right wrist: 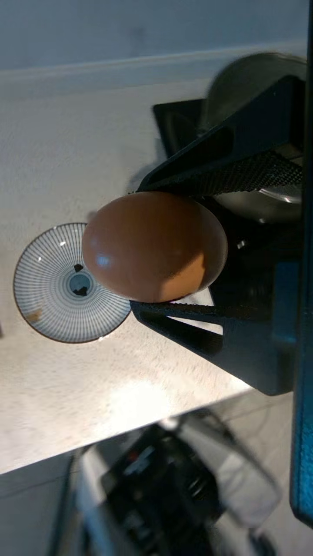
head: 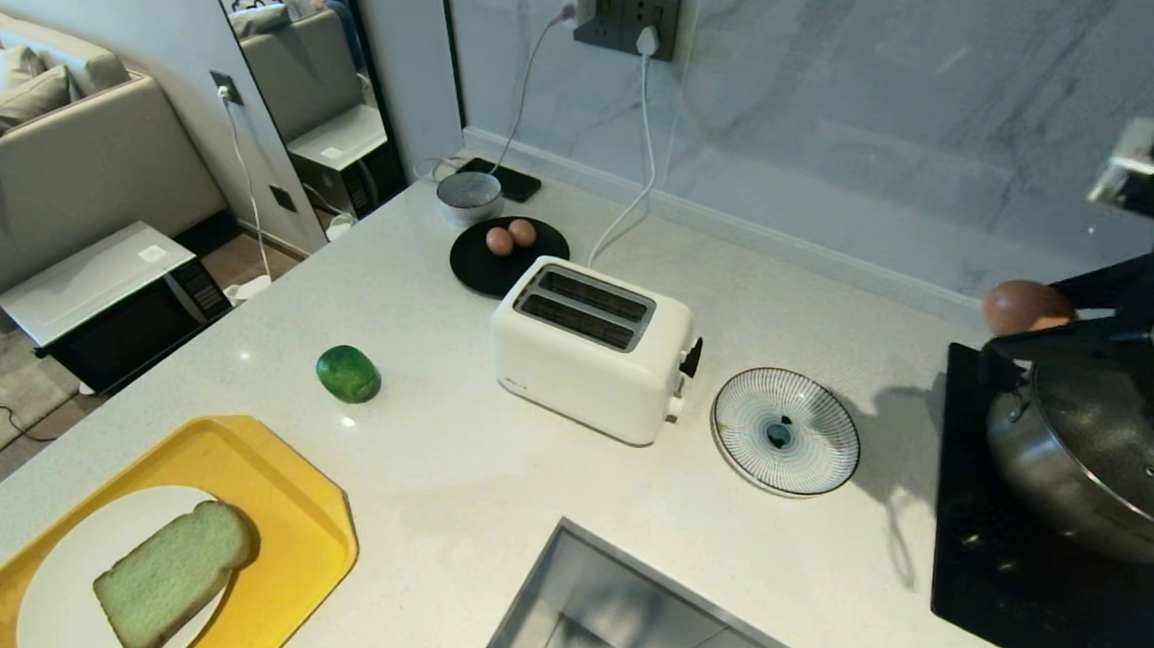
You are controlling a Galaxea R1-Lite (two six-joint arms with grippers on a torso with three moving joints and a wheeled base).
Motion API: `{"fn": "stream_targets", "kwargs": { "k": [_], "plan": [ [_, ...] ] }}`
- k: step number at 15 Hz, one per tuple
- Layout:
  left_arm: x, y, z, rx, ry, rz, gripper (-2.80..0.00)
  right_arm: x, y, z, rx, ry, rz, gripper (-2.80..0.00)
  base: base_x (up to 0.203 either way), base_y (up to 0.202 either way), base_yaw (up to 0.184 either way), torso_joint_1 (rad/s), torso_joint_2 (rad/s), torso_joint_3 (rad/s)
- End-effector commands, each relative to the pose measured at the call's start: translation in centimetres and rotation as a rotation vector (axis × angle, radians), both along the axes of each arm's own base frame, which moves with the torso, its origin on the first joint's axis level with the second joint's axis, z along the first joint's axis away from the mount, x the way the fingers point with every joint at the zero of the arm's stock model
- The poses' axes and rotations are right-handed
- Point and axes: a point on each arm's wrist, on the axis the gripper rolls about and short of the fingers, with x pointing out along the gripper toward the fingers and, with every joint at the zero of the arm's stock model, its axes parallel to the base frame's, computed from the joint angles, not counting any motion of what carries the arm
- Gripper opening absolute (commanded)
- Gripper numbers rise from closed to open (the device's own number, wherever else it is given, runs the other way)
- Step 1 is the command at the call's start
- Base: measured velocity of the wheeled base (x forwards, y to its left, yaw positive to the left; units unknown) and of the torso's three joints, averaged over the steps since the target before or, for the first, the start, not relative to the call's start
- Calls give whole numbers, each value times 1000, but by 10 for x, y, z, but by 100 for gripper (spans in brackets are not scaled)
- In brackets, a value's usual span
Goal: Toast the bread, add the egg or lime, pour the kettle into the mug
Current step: Put the egg in the bowl
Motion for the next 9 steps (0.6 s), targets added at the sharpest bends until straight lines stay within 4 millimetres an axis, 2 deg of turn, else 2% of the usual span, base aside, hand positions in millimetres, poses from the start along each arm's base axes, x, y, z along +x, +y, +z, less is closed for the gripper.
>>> {"fn": "stream_targets", "kwargs": {
  "k": [1,4,9],
  "plan": [
    [0,0,0,0,-1,1,-280,-60,-7,28,192,-95,-179,-280,0,0,0,0,0,0],
    [0,0,0,0,-1,1,-280,-86,-13,23,303,-131,-398,-280,0,0,0,0,0,0],
    [0,0,0,0,-1,0,-280,-120,-20,0,309,-237,-524,-280,0,0,0,0,0,0]
  ]
}}
